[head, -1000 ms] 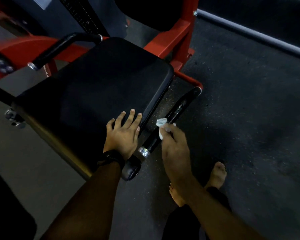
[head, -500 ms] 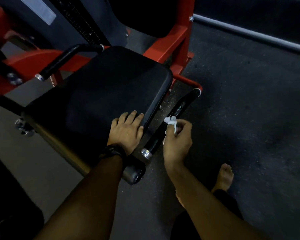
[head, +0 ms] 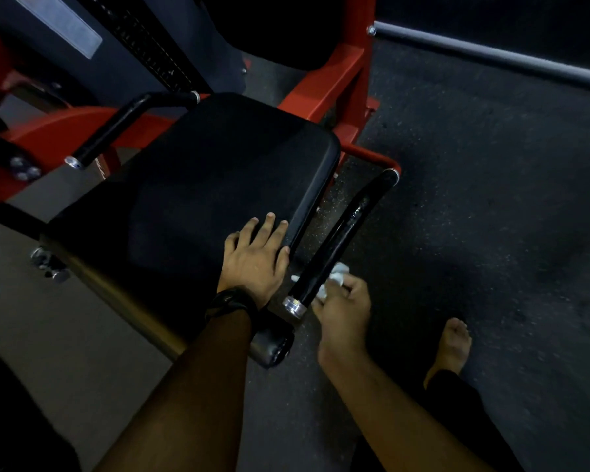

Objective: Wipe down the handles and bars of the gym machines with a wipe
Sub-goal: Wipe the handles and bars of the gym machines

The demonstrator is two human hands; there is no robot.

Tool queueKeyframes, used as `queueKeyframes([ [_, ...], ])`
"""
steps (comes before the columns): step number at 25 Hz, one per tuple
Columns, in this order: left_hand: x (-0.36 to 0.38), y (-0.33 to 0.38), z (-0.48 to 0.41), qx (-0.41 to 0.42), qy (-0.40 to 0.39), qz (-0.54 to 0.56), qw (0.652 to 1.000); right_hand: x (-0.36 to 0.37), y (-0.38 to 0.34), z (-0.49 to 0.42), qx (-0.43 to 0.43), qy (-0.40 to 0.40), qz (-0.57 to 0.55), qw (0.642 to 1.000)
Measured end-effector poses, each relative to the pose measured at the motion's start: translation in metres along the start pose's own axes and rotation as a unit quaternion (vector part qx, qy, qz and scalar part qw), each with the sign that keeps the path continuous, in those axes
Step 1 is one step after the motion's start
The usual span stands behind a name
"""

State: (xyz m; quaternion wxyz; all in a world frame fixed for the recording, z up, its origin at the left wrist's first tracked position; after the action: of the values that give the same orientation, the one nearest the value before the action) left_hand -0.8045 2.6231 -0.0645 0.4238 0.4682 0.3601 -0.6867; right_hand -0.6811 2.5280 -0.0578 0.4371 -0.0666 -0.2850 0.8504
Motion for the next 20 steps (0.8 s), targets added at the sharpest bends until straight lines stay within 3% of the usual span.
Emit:
queueKeyframes([
  [8, 0.003, -0.001, -0.002, -0.004, -0.001, -0.011, 1.0, -0.003, -0.021, -0.012, 0.012, -0.012, -0.032, 0.999],
  [15, 0.001, 0.0, 0.0, -0.005, 0.011, -0.007, 1.0, -0.005, -0.015, -0.012, -0.123, 0.009, 0.036, 0.992],
  [17, 0.0, 0.001, 0.0, -0.004, 0.016, -0.012, 1.0, -0.006, -0.019, -0.013, -0.242, 0.004, 0.196, 0.95],
  [20, 0.001, -0.001, -0.001, -0.005, 0.018, -0.012, 1.0, -0.01, -0.009, -0.003, -0.422, -0.112, 0.379, 0.816],
])
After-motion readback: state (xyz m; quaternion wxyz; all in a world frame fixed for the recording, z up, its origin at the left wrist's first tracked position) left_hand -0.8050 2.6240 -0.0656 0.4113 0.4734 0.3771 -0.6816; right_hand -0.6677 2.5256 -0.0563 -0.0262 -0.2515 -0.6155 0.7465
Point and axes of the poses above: each hand's wrist, its own z-axis away from the middle knuckle, its own x-axis out of the palm, y = z × x, the point moved 3 cm from there along -z, towards the middle knuckle, and after that the axes turned 4 degrees about -y, right-handed, at the moved point
